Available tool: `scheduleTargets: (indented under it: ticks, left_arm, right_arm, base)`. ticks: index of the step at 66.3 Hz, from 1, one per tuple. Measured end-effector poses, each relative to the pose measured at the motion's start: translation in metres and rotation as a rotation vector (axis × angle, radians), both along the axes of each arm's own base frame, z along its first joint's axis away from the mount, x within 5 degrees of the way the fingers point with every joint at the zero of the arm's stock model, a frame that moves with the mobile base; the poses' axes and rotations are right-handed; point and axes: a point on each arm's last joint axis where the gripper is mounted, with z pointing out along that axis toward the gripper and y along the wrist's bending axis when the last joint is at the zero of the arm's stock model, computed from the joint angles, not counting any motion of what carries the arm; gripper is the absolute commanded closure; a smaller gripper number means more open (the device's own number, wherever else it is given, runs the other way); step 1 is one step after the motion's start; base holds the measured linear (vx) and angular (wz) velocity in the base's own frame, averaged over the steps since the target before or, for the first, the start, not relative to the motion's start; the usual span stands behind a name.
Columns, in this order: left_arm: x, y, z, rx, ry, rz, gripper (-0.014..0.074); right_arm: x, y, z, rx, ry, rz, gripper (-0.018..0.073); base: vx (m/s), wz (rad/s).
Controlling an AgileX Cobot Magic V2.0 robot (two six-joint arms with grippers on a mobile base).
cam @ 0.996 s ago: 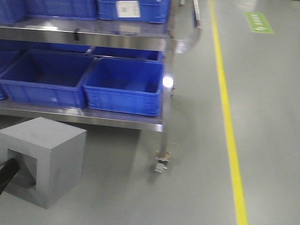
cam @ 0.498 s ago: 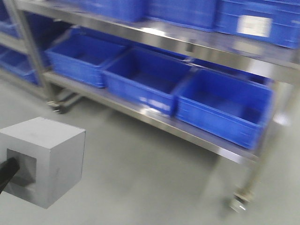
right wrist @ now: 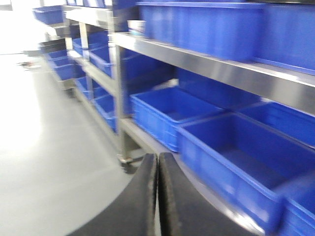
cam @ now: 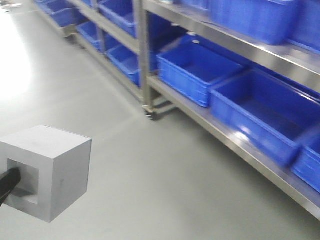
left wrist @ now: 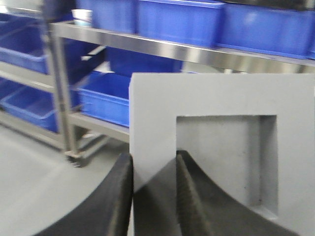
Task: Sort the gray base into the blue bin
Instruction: 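Drive the base down the aisle carrying the block in the left gripper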
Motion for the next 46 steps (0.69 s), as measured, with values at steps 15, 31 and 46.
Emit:
scheduleTargets:
  ticks: [15, 31, 46]
  left_arm:
    - [0.0, 0.0, 0.0, 0.0, 0.0, 0.0, 0.0602]
    - [0.0, 0.0, 0.0, 0.0, 0.0, 0.0, 0.0602]
    - [0.0, 0.0, 0.0, 0.0, 0.0, 0.0, 0.0602]
  right_arm:
    - [0.0, 0.0, 0.0, 0.0, 0.0, 0.0, 0.0568]
    - [0.0, 0.0, 0.0, 0.0, 0.0, 0.0, 0.0568]
    - [0.0, 0.0, 0.0, 0.0, 0.0, 0.0, 0.0568]
  base:
    - [0.24, 0.66]
    - [0.26, 0.67]
    - [0.28, 0.67]
